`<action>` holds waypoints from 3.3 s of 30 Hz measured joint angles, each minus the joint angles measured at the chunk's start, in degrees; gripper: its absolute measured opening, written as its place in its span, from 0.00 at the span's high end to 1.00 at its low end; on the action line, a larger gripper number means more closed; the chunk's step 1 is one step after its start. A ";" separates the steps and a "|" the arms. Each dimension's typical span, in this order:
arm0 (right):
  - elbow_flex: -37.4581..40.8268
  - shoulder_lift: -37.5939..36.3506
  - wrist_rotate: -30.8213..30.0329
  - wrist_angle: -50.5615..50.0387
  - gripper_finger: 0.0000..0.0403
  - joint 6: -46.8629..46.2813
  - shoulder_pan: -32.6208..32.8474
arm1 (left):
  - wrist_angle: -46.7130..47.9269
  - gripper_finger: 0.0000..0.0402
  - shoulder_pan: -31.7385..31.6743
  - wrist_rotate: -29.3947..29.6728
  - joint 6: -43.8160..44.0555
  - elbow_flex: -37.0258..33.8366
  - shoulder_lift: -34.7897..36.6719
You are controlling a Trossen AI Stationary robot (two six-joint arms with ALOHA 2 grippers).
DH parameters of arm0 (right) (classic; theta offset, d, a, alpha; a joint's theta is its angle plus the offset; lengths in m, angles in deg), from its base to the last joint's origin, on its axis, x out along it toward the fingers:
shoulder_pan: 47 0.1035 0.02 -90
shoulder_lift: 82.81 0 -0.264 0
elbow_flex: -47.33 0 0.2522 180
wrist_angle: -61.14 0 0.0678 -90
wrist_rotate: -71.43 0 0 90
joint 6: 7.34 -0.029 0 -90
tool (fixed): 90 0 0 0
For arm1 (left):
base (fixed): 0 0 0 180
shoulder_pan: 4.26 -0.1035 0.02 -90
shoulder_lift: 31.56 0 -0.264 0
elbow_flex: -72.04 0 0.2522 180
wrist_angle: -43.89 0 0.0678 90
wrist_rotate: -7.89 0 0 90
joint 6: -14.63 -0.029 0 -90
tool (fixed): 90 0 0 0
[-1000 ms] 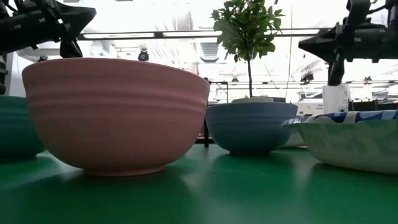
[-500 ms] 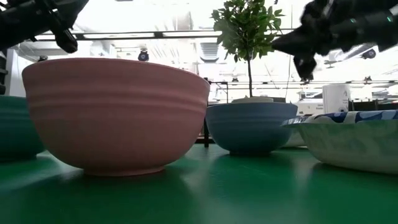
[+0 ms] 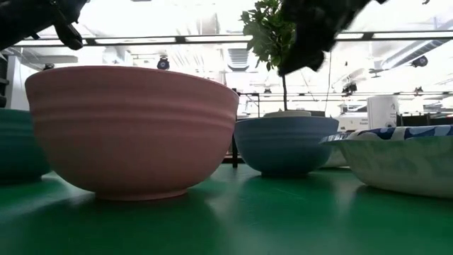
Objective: Place and stack bowls onto a shelf
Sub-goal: Put the white patterned bowl on the shelf
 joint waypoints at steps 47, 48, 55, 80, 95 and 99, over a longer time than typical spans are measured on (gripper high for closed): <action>-33.83 42.87 4.68 -7.63 0.95 27.83 0.26 | 0.69 1.00 0.00 -0.09 -0.36 0.00 0.00; -33.83 42.53 4.72 -7.62 0.96 28.05 0.26 | 0.69 1.00 0.00 -0.09 -0.36 0.00 0.00; -33.83 37.76 4.65 -7.57 0.97 28.80 0.76 | 0.68 1.00 0.00 -0.08 -0.36 0.00 0.00; -33.81 25.44 -10.53 14.21 0.97 44.50 -4.80 | 0.11 1.00 0.00 -0.04 -0.81 0.00 -0.02; -33.78 33.47 -15.41 15.82 0.91 43.35 -10.32 | -0.02 1.00 0.00 -0.04 -1.06 0.00 0.00; -33.78 33.80 -16.52 15.69 0.80 43.25 -10.38 | -0.02 1.00 0.00 -0.04 -1.32 0.00 0.00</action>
